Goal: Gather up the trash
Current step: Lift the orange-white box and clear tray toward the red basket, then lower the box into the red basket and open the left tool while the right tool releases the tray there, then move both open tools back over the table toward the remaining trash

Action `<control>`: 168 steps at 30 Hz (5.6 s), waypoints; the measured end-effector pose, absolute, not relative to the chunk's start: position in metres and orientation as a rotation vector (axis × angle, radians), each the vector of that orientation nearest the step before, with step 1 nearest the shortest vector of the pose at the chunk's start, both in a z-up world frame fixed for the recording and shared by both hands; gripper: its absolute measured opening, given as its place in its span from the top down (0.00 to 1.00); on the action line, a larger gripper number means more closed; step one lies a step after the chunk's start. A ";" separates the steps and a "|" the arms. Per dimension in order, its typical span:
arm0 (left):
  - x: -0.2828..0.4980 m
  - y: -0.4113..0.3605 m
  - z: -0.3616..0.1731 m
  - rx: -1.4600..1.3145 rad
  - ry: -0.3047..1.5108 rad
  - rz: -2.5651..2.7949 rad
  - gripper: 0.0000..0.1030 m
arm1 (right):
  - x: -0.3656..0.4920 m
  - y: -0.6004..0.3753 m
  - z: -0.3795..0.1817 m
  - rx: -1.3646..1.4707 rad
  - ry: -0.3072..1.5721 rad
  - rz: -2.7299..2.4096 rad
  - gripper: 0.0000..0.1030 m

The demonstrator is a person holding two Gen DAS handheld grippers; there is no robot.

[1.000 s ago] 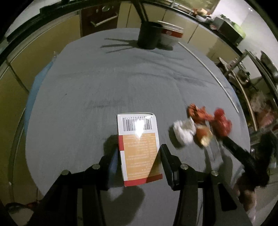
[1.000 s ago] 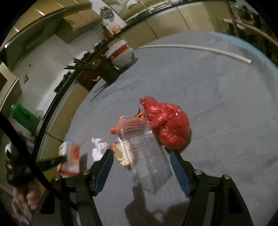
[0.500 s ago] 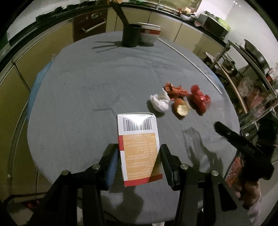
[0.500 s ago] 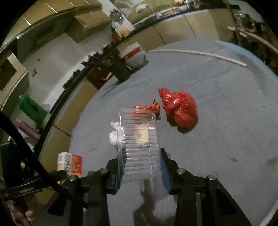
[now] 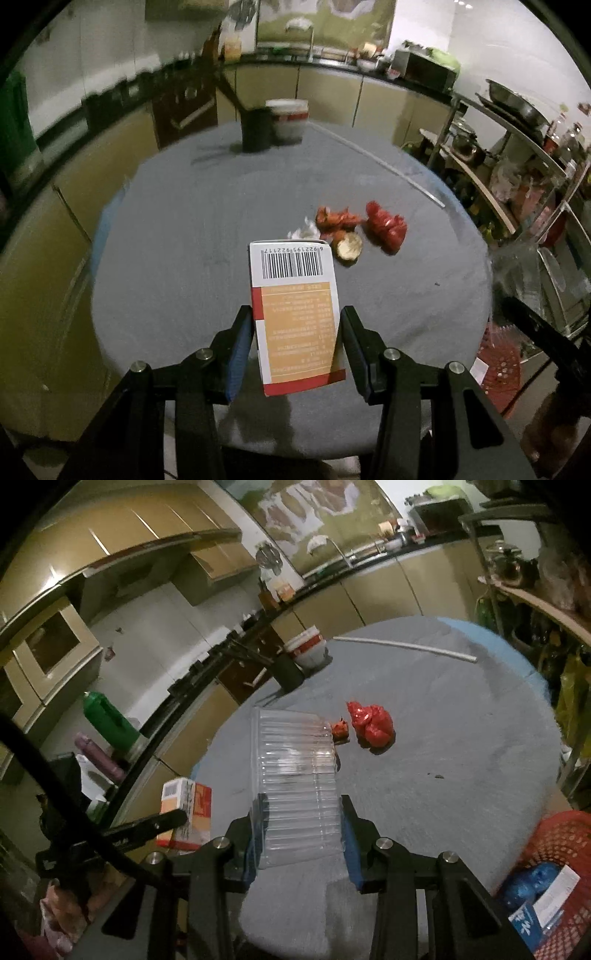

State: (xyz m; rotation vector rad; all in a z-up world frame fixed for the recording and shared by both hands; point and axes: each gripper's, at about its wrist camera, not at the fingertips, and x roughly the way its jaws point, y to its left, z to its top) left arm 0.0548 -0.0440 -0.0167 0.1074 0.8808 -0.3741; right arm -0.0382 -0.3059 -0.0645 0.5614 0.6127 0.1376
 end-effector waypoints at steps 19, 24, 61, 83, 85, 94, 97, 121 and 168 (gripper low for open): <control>-0.002 -0.101 0.016 0.255 0.711 -0.378 0.52 | -0.113 -0.336 -0.050 0.572 0.505 0.138 0.61; -0.008 -0.113 0.017 0.282 0.698 -0.379 0.52 | -0.125 -0.342 -0.051 0.577 0.490 0.137 0.61; -0.026 -0.158 0.004 0.403 0.694 -0.413 0.52 | -0.153 -0.358 -0.061 0.640 0.467 0.109 0.61; -0.040 -0.204 -0.018 0.499 0.727 -0.497 0.52 | -0.185 -0.381 -0.077 0.733 0.475 0.009 0.61; -0.041 -0.210 -0.020 0.510 0.726 -0.506 0.52 | -0.191 -0.385 -0.081 0.745 0.477 -0.010 0.61; -0.052 -0.237 -0.032 0.558 0.725 -0.571 0.52 | -0.213 -0.409 -0.099 0.795 0.487 -0.088 0.61; -0.056 -0.251 -0.043 0.552 0.776 -0.650 0.52 | -0.221 -0.420 -0.107 0.819 0.490 -0.117 0.61; -0.075 -0.319 -0.114 0.494 1.026 -1.004 0.43 | -0.280 -0.489 -0.182 1.076 0.613 -0.440 0.37; -0.016 0.027 0.006 0.226 0.543 -0.228 0.33 | -0.136 -0.300 -0.008 0.412 0.546 -0.065 0.37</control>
